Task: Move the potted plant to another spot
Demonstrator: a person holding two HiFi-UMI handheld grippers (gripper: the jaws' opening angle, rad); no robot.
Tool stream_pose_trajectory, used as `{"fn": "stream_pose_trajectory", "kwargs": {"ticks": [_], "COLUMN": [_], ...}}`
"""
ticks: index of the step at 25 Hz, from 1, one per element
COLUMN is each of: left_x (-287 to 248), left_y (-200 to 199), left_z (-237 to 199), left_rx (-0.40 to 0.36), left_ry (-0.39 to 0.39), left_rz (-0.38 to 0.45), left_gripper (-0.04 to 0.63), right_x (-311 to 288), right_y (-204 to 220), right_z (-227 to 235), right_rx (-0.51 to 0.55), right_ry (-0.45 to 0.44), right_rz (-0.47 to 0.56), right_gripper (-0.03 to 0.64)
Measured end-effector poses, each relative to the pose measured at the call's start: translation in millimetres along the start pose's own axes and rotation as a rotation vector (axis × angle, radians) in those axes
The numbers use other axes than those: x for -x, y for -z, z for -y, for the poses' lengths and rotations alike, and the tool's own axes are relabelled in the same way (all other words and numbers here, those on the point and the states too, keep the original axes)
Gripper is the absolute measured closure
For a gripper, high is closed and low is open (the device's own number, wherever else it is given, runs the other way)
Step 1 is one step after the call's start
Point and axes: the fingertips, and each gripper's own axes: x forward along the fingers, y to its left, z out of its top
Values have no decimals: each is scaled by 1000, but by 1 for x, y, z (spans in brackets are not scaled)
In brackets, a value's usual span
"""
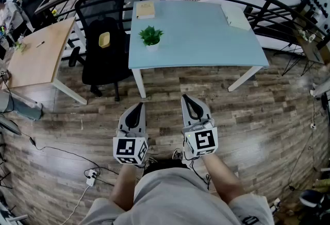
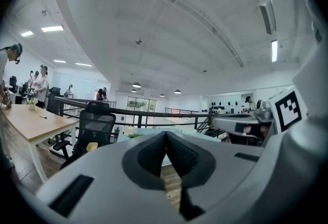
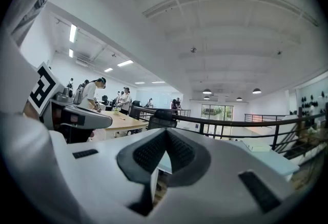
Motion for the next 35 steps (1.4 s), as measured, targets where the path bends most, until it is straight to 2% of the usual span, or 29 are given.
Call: {"fn": "stream_pose_trajectory", "kwargs": {"ticks": [8,12,17,20,26,30,35], "left_x": [3,-3,-4,-12,-26,-31,-51], "left_y": [17,22,37,45,59,65,80], "left_z": [48,65,81,97,122,120,112], "left_rx": [2,1,1,3,10,12,16], "left_ry": [30,40,25,21,41,43,45], "left_rz": [-54,-76,-97,-100,-138,-180,-218], "left_gripper": [584,584,584,584,584,584,584], "right_x": [42,57,76,87,94,89,73], "right_y": [17,26,47,58,96,104,126], "right_z": [15,30,45,58,88,88,94], "right_rx": [-17,-61,-76,-64,-91,-89,-122], "right_ry": [-45,-86,-127,-157,-160,-196,-201], "right_rz": [-43,-43,-73,-86,-164,-184,-229], "right_gripper": [614,613,612,547,471,423,376]}}
